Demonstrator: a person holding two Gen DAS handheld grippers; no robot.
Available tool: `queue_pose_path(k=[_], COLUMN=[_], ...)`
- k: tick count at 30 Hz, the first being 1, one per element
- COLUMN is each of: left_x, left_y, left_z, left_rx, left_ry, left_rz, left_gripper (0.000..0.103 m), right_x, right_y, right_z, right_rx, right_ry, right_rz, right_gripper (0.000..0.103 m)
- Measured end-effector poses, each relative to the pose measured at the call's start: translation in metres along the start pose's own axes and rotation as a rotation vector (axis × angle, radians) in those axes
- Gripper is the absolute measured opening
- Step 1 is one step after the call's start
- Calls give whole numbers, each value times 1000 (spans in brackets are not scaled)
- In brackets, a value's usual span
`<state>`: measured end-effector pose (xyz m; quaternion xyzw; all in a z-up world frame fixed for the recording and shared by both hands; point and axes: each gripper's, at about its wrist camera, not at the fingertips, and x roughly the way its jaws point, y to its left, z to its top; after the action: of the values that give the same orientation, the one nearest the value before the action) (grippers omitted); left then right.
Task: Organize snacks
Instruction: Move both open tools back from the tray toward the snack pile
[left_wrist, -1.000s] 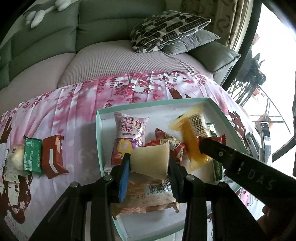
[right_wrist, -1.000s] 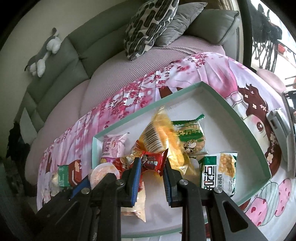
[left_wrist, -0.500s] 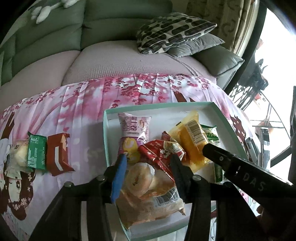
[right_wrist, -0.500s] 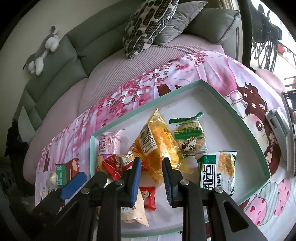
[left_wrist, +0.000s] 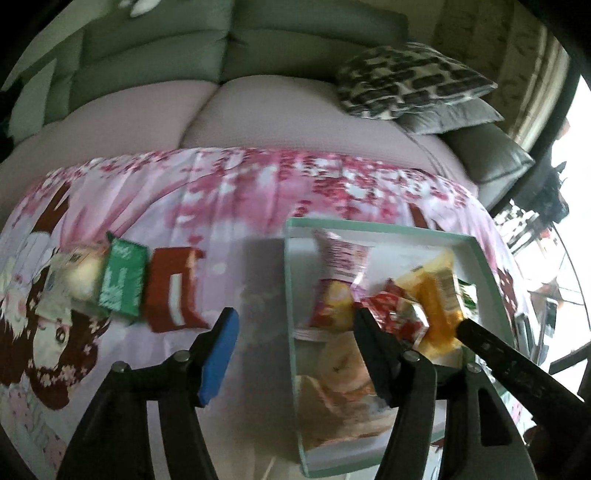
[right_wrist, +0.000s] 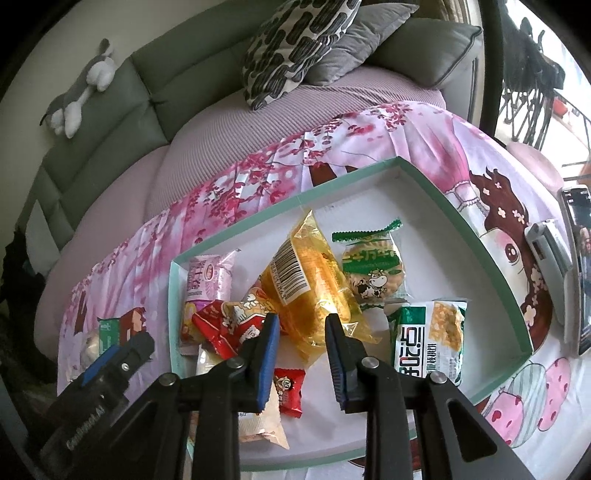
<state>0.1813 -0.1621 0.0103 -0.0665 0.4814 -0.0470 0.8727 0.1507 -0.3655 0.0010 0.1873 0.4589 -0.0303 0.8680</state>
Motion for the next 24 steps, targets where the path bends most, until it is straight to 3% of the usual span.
queue_pose_path(k=[3, 7, 11, 13, 17, 21, 24], left_x=[1, 3, 5, 5, 6, 9, 9], left_y=[12, 25, 35, 37, 39, 42, 43], left_z=[1, 0, -1, -2, -3, -4, -4], left_rx=[-43, -92, -133, -145, -154, -161, -161], left_ry=[2, 13, 25, 24, 24, 28, 23], left_rz=[25, 46, 76, 76, 97, 118, 122], left_gripper=[76, 79, 80, 80, 90, 92, 92], right_x=[0, -3, -4, -2, 3, 7, 9], right_y=[2, 4, 7, 8, 8, 6, 5], right_z=[0, 0, 1, 0, 0, -1, -1], right_rx=[-10, -26, -36, -43, -50, -45, -40], right_ry=[3, -10, -8, -3, 16, 27, 32], right_rz=[-10, -26, -29, -37, -44, -52, -54], right_gripper=[33, 49, 53, 68, 71, 89, 90])
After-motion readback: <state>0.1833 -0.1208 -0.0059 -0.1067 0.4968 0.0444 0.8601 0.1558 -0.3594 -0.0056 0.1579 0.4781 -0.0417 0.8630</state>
